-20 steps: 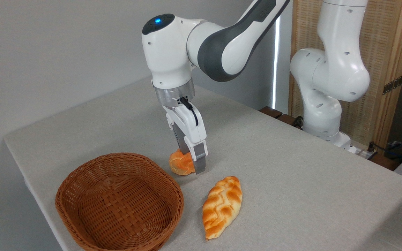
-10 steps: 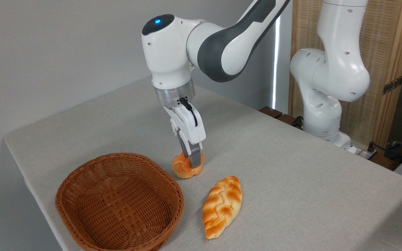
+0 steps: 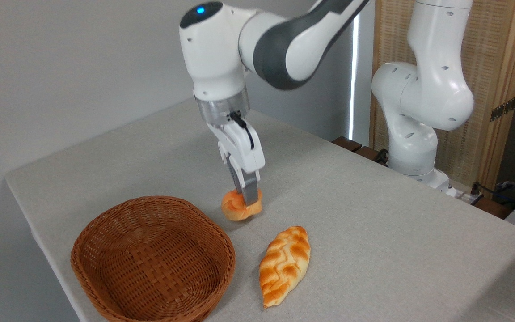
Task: Put bread into the basket
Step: 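Lift the bun and carry it over the wicker basket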
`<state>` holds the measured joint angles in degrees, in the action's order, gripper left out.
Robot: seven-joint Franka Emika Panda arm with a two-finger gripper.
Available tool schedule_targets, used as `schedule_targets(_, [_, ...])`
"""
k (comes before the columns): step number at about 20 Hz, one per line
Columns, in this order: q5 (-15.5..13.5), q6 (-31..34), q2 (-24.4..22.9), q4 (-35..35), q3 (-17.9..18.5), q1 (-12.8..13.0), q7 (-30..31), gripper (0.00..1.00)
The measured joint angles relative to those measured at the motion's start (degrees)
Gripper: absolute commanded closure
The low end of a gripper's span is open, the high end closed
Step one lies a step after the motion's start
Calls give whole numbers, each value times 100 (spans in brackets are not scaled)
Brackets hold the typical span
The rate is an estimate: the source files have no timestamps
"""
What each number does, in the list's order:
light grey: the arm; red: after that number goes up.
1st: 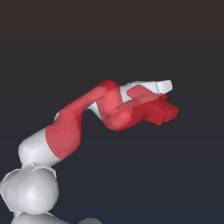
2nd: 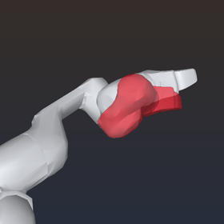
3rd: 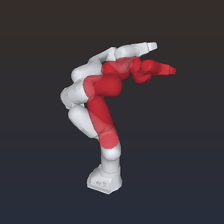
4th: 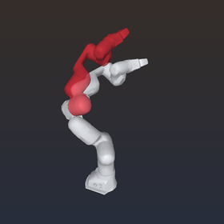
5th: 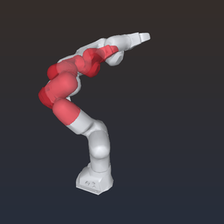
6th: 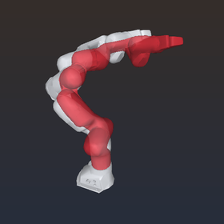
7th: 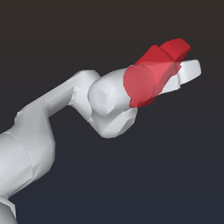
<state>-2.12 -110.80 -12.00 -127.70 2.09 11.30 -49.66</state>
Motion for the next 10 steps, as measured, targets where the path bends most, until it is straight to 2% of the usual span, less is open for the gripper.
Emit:
schedule_targets(2, [0, 384, -40, 268, 8, -15, 0, 74])
schedule_targets(5, [-26, 535, -60, 609, 79, -39, 0, 71])
schedule_targets(8, [-353, 504, -60, 982, 230, -51, 0, 70])
schedule_targets(10, [-434, 275, -53, 1157, 298, -53, 0, 67])
